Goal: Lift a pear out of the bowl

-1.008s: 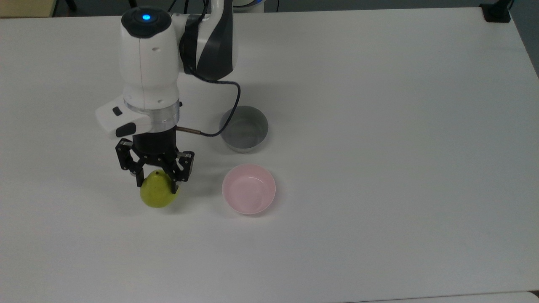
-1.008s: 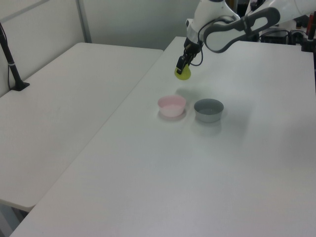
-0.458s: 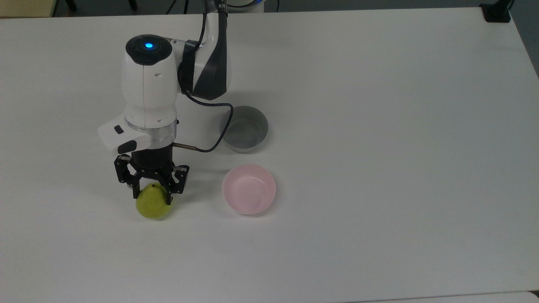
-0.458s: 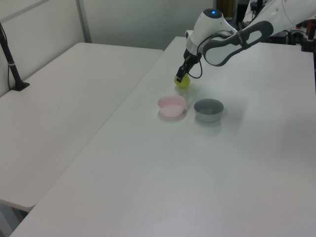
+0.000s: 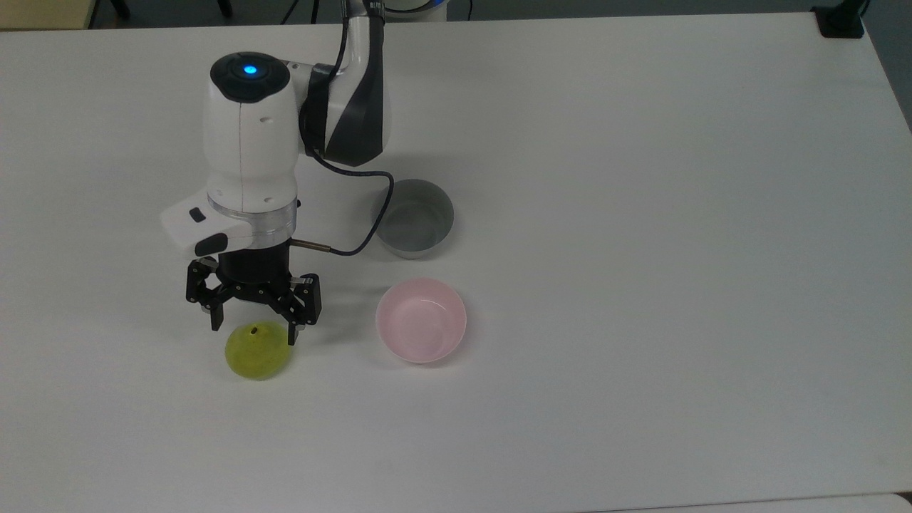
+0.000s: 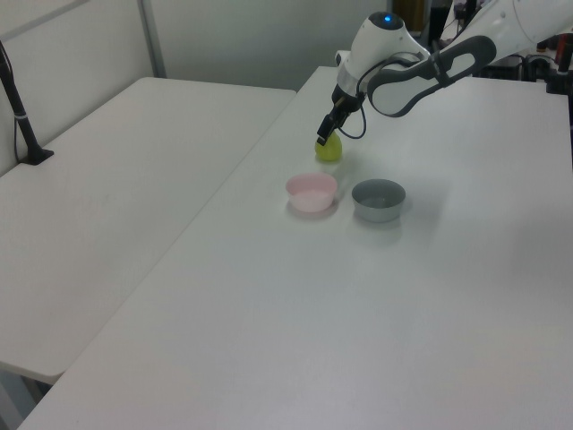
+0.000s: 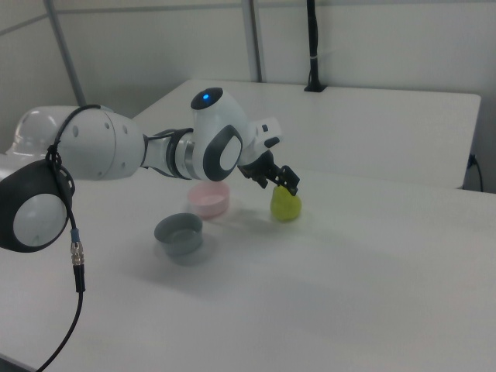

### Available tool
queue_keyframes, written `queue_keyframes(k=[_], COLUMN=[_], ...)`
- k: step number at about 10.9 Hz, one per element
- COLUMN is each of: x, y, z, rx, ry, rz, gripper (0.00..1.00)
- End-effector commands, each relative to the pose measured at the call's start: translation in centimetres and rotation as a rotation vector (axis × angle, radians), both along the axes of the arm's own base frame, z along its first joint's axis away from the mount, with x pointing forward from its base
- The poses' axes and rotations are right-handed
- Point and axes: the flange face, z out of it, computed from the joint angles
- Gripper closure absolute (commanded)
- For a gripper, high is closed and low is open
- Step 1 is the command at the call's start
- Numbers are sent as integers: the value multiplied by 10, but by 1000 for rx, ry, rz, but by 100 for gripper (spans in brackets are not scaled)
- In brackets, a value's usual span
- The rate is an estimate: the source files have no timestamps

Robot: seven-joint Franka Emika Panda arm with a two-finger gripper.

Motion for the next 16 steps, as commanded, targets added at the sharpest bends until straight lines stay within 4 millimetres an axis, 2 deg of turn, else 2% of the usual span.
queue_keyframes(k=[1, 4, 7, 8, 12, 14, 16], x=[-18, -45, -82, -94, -152, -169, -173], y=[18, 79, 107, 113, 117, 101, 85], z=[54, 106, 155, 167, 209, 229, 241], rx=[-4, 11, 21, 16, 73, 147, 180], ry=[48, 200, 322, 368, 436, 450, 428], rz=[7, 4, 3, 10, 15, -24, -41], gripper=[0, 0, 0, 0, 0, 0, 0])
